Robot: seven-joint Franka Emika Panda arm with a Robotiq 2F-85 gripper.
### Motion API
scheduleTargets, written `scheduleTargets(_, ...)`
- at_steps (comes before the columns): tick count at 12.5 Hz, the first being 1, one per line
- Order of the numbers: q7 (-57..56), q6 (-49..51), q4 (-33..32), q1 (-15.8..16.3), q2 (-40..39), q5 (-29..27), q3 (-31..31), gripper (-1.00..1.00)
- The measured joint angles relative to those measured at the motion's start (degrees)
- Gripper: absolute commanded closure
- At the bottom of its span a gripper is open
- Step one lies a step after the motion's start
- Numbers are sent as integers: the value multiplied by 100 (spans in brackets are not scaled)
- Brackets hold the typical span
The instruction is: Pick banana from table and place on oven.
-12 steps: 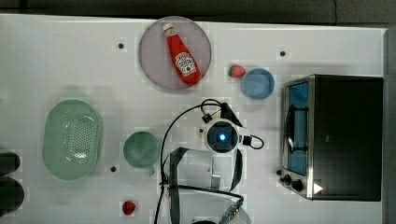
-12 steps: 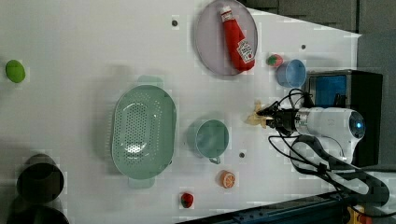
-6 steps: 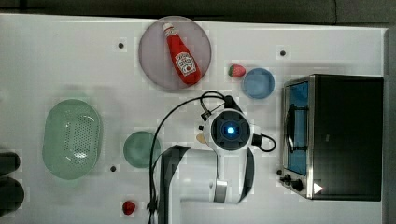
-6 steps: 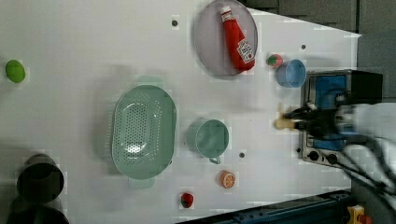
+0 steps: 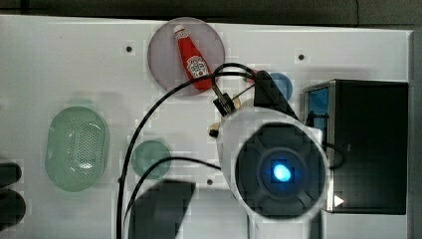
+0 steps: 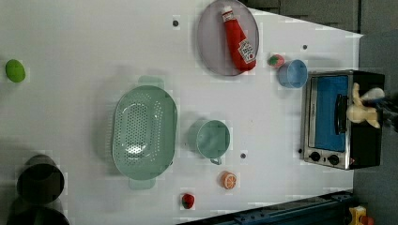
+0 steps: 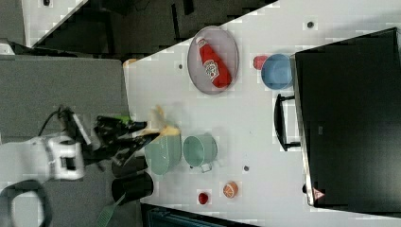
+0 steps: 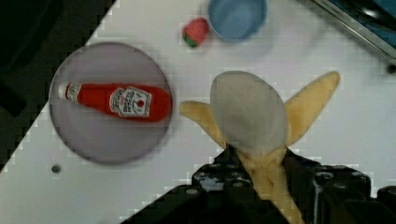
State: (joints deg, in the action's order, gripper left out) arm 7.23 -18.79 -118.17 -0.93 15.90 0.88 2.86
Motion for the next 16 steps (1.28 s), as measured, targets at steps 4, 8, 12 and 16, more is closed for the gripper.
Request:
scheduleTargets(4,-133,420,795,18,-380,281,530,48)
scheduleTargets(8,-1410,517,1505,-12,-1467,337,1580,48)
scheduleTargets(12,-2619,-292,1393,-311,-2143,390,2663,48)
scheduleTargets(16,-3745,-709,1371,-601,-2760,10,3522,48)
